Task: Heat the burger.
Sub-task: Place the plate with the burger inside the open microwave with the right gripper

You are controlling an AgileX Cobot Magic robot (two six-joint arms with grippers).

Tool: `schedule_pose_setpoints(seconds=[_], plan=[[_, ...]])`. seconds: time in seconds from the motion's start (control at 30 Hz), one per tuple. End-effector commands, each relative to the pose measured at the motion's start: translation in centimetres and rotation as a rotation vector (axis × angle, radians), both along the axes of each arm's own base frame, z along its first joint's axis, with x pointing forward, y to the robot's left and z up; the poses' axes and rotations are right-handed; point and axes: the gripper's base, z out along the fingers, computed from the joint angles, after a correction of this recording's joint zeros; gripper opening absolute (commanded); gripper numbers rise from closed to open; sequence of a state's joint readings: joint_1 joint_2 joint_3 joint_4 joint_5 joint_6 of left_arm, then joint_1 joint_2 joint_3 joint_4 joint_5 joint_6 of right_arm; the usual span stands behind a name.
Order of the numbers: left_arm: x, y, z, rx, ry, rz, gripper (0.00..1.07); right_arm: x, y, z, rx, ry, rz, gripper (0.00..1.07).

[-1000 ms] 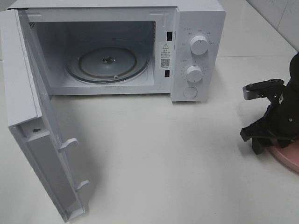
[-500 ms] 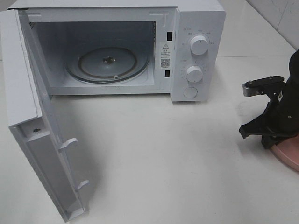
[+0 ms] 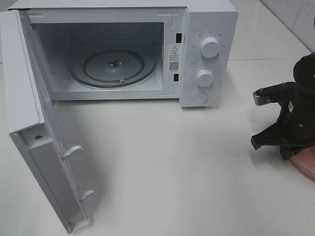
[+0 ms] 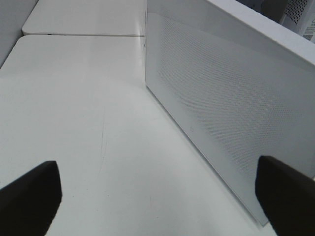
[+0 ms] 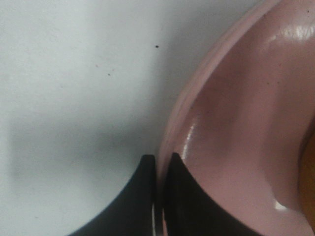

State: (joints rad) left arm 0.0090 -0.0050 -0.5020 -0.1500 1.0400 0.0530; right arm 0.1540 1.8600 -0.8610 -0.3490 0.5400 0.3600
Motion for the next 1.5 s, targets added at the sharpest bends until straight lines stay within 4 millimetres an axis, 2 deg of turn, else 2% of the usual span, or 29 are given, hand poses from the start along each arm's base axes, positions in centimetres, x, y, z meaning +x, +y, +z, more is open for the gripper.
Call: schedule_pose_setpoints(seconds=[0.03,0.2,0.43,0.8,1.07,1.33,1.5], plan=[[-0.3,0.0,0.0,-0.005,-0.020,0.005,1.00,-0.5,-0.2,-0.1,-0.058,0.035,-0.022,0.00],[-0.3,0.0,0.0,-0.005,-0.020,0.005,1.00,-0.7,0.5,0.2,-0.134,0.031,-0.001,0.00],[-0.3,0.0,0.0,-0.005,-0.020,0.005,1.00,-1.1,1.3,2.8,-0.218,-0.031,0.039,0.00],[-0.3,0.0,0.0,-0.005,-0.020,0.005,1.00,-2.4,1.4,2.9,-0.263,0.010,0.054,0.00],[-0.3,0.0,0.0,-0.005,-0.020,0.005,1.00,-4.2,2.6,4.3,-0.307,-0.011,0.113,0.00],[-0.3,0.0,0.0,-0.005,-0.020,0.005,1.00,-5.6,3.0,4.8,-0.331,-0.013,0.137,0.00],[-0.3,0.0,0.0,-0.005,-0.020,0.005,1.00,-7.6,3.6,5.6,-0.345,-0.031,0.176,0.00]])
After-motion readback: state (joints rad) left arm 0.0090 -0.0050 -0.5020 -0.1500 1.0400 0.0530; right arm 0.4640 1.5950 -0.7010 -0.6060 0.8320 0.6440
